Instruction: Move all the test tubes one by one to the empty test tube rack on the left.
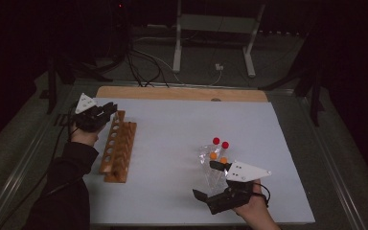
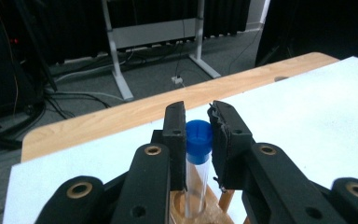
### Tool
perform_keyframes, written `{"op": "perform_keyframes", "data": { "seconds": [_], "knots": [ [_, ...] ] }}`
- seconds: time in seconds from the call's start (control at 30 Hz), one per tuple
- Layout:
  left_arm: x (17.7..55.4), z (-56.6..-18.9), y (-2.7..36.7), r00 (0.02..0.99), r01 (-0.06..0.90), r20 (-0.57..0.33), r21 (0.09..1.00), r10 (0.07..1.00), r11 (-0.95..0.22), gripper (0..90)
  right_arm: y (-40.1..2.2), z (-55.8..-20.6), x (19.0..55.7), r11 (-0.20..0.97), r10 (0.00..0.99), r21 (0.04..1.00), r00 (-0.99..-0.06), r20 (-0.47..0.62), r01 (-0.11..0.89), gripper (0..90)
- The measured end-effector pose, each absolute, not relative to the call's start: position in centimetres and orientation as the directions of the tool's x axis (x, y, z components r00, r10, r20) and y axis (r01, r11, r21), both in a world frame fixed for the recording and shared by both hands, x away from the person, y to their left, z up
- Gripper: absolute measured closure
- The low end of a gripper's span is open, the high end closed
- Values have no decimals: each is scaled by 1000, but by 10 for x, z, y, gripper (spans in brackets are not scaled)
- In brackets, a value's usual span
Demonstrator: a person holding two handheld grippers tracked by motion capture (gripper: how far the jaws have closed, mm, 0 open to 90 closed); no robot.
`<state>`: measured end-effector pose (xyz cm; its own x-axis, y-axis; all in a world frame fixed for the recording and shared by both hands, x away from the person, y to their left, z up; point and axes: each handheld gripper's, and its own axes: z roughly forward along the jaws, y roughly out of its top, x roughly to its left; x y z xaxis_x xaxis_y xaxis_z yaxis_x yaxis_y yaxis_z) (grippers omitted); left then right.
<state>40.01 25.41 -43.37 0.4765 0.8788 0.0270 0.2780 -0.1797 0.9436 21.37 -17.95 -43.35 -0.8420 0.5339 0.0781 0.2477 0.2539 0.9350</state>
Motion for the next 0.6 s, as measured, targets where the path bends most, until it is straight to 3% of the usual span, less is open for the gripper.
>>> {"op": "perform_keyframes", "data": {
  "seconds": [0.6],
  "knots": [
    [401,-462,255,463,292,20,940,886,-174,778,-179,-433,212,257,527,934,-846,79,248,0]
  ]
}}
